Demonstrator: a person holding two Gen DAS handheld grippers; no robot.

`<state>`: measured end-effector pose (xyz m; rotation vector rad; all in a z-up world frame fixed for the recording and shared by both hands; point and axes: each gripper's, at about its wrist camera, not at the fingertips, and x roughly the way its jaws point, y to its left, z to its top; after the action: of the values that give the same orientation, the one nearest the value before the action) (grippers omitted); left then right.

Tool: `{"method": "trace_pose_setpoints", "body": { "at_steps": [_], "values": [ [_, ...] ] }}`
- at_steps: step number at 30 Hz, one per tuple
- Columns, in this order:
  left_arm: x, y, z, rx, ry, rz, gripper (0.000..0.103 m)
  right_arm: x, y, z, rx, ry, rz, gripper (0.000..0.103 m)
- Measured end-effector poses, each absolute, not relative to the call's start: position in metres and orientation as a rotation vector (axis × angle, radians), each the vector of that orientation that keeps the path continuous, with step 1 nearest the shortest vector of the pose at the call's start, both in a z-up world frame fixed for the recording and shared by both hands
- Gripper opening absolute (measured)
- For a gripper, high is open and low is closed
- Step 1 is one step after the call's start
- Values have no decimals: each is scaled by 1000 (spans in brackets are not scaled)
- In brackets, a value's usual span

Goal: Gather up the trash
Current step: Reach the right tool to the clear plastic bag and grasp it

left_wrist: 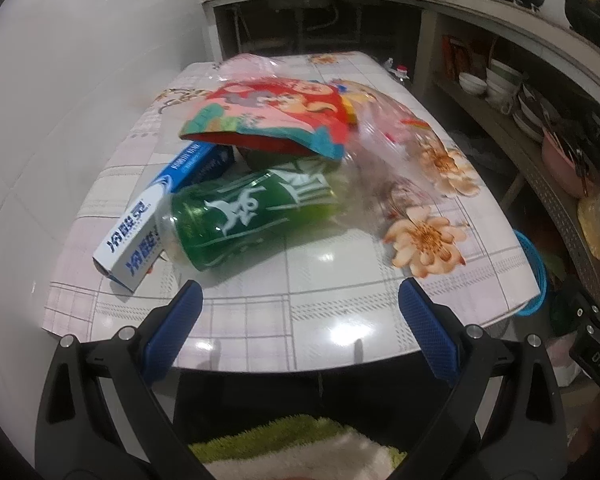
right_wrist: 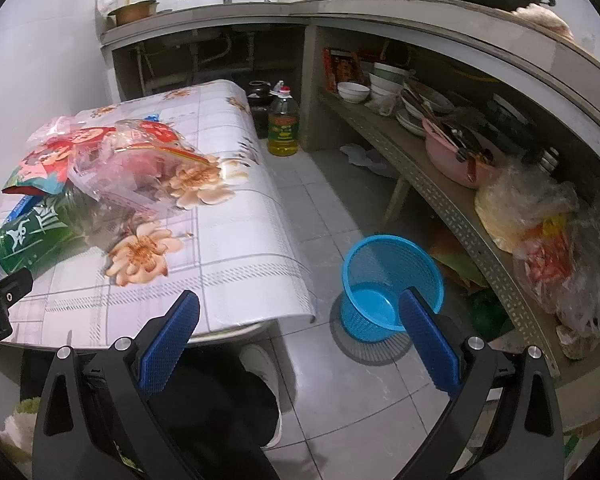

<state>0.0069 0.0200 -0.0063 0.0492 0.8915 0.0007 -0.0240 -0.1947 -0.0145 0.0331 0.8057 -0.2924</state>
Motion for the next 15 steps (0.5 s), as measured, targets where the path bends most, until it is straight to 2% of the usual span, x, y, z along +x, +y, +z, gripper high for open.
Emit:
{"method": "trace_pose_setpoints", "body": {
  "at_steps": [15],
  "values": [
    [42, 55, 18, 52, 808, 21, 94, 73, -142, -50, 69, 956, 5, 97]
  ]
}}
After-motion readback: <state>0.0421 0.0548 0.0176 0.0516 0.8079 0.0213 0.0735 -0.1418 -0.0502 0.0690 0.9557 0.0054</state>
